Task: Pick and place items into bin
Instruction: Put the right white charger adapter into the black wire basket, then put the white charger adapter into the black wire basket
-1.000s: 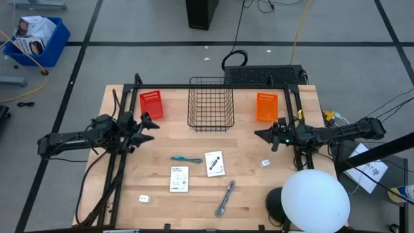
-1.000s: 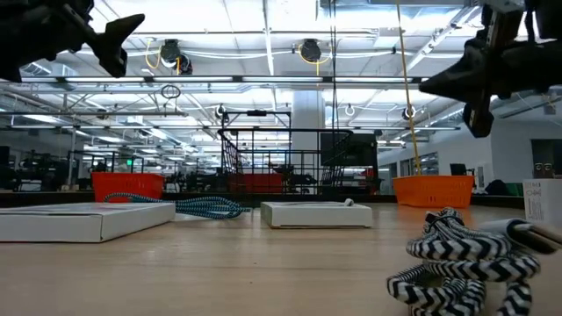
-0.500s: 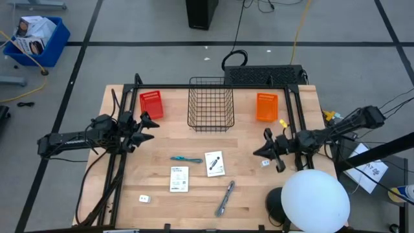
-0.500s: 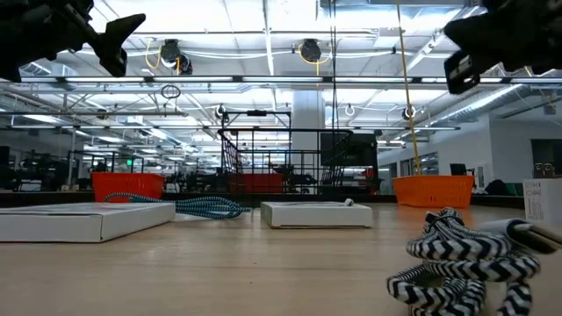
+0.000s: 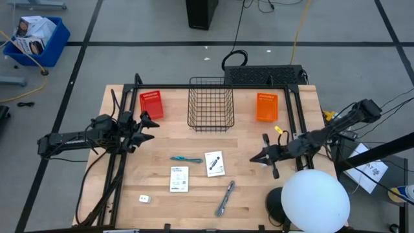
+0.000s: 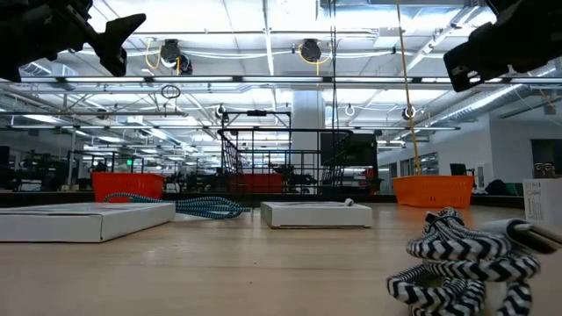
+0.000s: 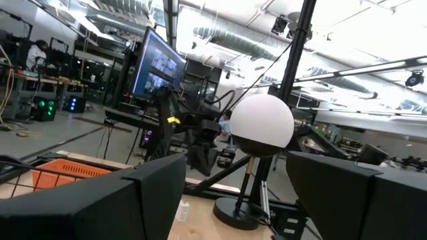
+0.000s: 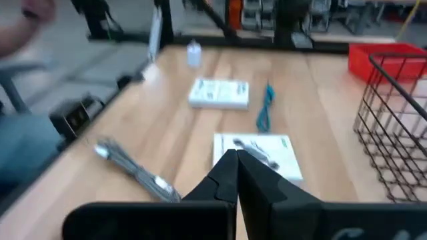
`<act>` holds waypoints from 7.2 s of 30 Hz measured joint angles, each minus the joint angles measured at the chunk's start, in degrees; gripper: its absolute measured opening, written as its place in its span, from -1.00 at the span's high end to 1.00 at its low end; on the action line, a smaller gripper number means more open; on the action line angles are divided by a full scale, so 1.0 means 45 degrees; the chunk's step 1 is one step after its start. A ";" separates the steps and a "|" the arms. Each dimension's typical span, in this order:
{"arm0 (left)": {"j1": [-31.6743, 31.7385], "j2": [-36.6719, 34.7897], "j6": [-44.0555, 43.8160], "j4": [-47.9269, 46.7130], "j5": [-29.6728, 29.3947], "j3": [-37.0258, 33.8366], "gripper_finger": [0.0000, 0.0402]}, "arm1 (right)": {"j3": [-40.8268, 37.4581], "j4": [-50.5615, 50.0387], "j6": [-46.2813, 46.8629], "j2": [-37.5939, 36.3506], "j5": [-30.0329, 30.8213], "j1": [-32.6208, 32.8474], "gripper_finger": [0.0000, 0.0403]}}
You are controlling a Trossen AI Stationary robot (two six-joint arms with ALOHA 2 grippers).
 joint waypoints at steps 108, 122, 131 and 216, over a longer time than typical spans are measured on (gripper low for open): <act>0.0000 0.0005 -0.0102 0.0422 -0.0868 0.0000 -0.33 | -0.1171 0.9653 -0.0901 0.3232 0.0219 -0.5705 0.51; 0.0000 0.0005 -0.0090 0.0413 -0.1010 0.0000 -0.33 | 0.3539 0.9799 -0.1388 0.7410 -0.1190 -0.7720 0.51; 0.0000 0.0002 -0.0520 0.0243 -0.1001 0.0000 -0.33 | 0.6950 0.5723 -0.1370 0.9137 -0.2416 -0.9156 0.51; 0.0000 0.0005 -0.0794 -0.0262 -0.0990 0.0000 -0.33 | 1.7703 -0.8937 -0.1440 1.7399 -0.4730 -1.1009 0.15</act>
